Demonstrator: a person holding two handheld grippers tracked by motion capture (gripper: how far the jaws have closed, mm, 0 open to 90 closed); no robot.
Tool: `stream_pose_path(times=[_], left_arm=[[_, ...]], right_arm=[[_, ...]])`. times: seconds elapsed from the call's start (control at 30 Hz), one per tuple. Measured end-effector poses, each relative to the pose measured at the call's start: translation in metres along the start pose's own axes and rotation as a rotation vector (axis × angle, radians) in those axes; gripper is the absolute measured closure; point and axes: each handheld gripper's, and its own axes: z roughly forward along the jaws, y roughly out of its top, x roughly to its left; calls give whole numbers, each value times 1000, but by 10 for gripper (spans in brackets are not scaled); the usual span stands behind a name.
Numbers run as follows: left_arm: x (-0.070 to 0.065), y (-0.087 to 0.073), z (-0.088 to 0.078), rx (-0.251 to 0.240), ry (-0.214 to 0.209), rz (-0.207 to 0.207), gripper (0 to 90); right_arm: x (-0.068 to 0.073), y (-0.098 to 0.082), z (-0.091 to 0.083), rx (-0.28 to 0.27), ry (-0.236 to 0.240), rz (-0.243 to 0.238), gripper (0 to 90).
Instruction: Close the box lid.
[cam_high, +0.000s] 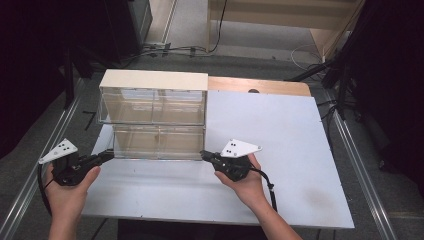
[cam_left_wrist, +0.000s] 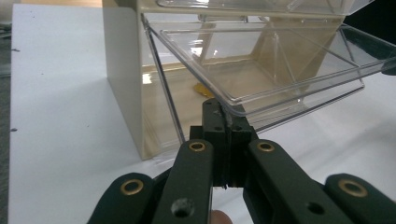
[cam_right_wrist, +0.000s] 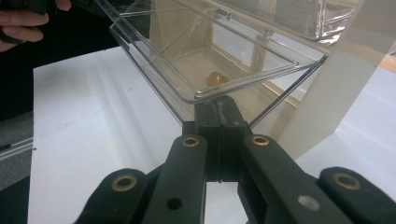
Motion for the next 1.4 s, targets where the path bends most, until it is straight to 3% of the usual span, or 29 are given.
stream_pose_path(times=[0.9,1.4], left_arm=[[7,-9,7,45,11,-14,900],[11,-13,4,40,19,-30,900]], right_arm=[[-1,-9,6,48,-10,-7,878],[-3,-14,7,67,-10,-4,877]])
